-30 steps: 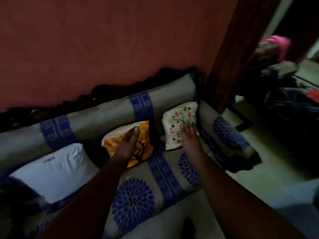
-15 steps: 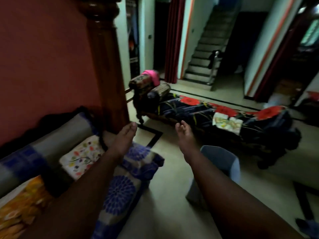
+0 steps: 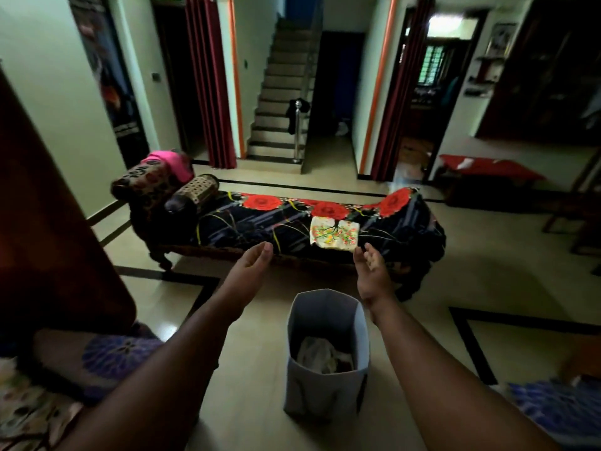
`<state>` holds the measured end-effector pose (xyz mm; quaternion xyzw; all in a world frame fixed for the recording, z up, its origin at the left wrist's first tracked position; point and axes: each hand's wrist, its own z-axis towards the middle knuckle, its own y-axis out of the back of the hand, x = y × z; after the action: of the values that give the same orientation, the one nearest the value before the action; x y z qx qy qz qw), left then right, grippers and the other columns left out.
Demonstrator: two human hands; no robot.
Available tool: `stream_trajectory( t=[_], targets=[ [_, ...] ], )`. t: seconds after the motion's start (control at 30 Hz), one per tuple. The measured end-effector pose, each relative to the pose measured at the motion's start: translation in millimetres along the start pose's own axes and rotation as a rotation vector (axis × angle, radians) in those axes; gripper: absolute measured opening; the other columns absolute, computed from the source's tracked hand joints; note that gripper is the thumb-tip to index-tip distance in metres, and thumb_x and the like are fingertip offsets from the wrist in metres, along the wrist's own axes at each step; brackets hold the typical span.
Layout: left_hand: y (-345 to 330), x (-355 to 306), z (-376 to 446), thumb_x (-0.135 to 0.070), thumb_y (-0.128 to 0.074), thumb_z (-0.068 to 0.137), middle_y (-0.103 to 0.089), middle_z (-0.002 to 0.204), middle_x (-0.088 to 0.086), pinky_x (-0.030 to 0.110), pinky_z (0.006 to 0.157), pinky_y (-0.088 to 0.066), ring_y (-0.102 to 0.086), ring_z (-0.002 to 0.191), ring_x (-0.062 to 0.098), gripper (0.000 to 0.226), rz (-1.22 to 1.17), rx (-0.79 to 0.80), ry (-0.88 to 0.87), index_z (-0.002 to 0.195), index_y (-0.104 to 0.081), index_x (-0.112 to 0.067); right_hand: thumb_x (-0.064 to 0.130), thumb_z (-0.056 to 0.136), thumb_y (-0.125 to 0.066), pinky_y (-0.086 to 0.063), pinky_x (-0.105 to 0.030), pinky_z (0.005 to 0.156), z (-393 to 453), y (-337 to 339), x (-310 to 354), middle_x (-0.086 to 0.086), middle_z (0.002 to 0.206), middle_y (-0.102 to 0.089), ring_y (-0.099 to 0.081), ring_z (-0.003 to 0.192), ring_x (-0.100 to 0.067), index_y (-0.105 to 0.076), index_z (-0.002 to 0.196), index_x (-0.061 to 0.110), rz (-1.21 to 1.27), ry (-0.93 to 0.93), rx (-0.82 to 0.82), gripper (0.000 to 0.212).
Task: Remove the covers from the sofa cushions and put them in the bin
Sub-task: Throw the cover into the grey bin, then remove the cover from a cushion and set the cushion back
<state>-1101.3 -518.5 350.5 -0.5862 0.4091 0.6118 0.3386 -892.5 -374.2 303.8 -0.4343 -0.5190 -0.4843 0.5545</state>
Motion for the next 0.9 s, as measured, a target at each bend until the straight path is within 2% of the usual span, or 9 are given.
stream_trajectory(
  t=[0.1, 0.2, 0.3, 0.47, 0.53, 0.67, 0.77, 0.83, 0.9],
  targets=[
    [-8, 15, 74, -0.057, -0.049, 0.094, -0.059, 0.128, -0.01, 0.037, 0.106, -0.042, -0.053, 0.126, 0.01, 0.053, -0.008, 0.037, 0.005, 0.138, -0.051, -0.027, 0.035, 0.101, -0.054, -0.032, -0.025, 0.104, 62, -12, -20, -0.014, 0.157, -0.038, -0.038, 0.143, -0.024, -0.037, 0.152, 0.011, -0.027, 0.006, -0.044, 0.058],
    [-7, 29, 153, -0.063, -0.049, 0.087, -0.057, 0.135, -0.005, 0.033, 0.1, -0.042, -0.052, 0.125, 0.01, 0.068, 0.008, 0.072, 0.023, 0.144, -0.048, -0.025, 0.037, 0.101, -0.054, -0.033, -0.029, 0.108, 126, -38, -41, -0.013, 0.157, -0.038, -0.036, 0.144, -0.025, -0.036, 0.152, 0.011, -0.06, -0.013, -0.047, 0.059],
    [-2, 45, 234, -0.049, -0.05, 0.099, -0.06, 0.128, -0.006, 0.033, 0.1, -0.043, -0.055, 0.119, 0.011, 0.051, 0.021, 0.09, 0.048, 0.141, -0.051, -0.021, 0.033, 0.1, -0.055, -0.032, -0.032, 0.111, 193, -70, -65, -0.018, 0.156, -0.037, -0.038, 0.143, -0.028, -0.037, 0.151, 0.009, -0.068, -0.05, -0.095, 0.059],
    [12, 67, 353, -0.044, -0.05, 0.101, -0.062, 0.123, -0.006, 0.037, 0.104, -0.046, -0.056, 0.114, 0.004, 0.045, 0.101, 0.181, 0.151, 0.14, -0.051, -0.022, 0.056, 0.085, -0.057, -0.033, -0.039, 0.116, 284, -120, -94, -0.016, 0.157, -0.038, -0.036, 0.145, -0.028, -0.038, 0.151, 0.011, -0.089, -0.159, -0.134, 0.083],
    [15, 75, 402, -0.047, -0.051, 0.1, -0.065, 0.124, -0.003, 0.038, 0.104, -0.046, -0.054, 0.116, 0.006, 0.046, 0.13, 0.207, 0.174, 0.14, -0.052, -0.022, 0.049, 0.091, -0.057, -0.031, -0.04, 0.118, 319, -135, -109, -0.015, 0.158, -0.037, -0.034, 0.146, -0.027, -0.037, 0.152, 0.01, -0.086, -0.195, -0.146, 0.075],
    [8, 92, 486, -0.045, -0.052, 0.1, -0.061, 0.124, -0.008, 0.013, 0.083, -0.044, -0.059, 0.111, 0.005, 0.047, 0.18, 0.306, 0.179, 0.141, -0.051, -0.021, 0.04, 0.098, -0.057, -0.031, -0.039, 0.116, 386, -154, -140, -0.016, 0.158, -0.036, -0.034, 0.146, -0.028, -0.037, 0.152, 0.011, -0.1, -0.257, -0.173, 0.064],
    [-6, 112, 568, -0.043, -0.054, 0.1, -0.059, 0.126, -0.008, 0.011, 0.08, -0.043, -0.057, 0.106, 0.0, 0.049, 0.258, 0.378, 0.17, 0.142, -0.051, -0.019, 0.04, 0.099, -0.056, -0.034, -0.038, 0.113, 451, -168, -168, -0.015, 0.157, -0.037, -0.037, 0.144, -0.027, -0.037, 0.152, 0.013, -0.095, -0.279, -0.214, 0.062],
    [-20, 126, 624, -0.044, -0.054, 0.1, -0.059, 0.123, -0.008, 0.01, 0.078, -0.042, -0.058, 0.111, 0.005, 0.049, 0.308, 0.418, 0.163, 0.142, -0.052, -0.018, 0.042, 0.1, -0.055, -0.036, -0.036, 0.11, 496, -177, -189, -0.013, 0.156, -0.039, -0.039, 0.143, -0.025, -0.037, 0.152, 0.015, -0.097, -0.284, -0.224, 0.061],
    [-31, 138, 669, -0.046, -0.054, 0.099, -0.059, 0.123, -0.007, 0.015, 0.084, -0.042, -0.057, 0.116, 0.008, 0.051, 0.362, 0.439, 0.168, 0.141, -0.053, -0.017, 0.045, 0.1, -0.054, -0.036, -0.032, 0.105, 533, -183, -204, -0.013, 0.155, -0.04, -0.04, 0.142, -0.024, -0.037, 0.152, 0.017, -0.115, -0.314, -0.215, 0.062]
  ],
)
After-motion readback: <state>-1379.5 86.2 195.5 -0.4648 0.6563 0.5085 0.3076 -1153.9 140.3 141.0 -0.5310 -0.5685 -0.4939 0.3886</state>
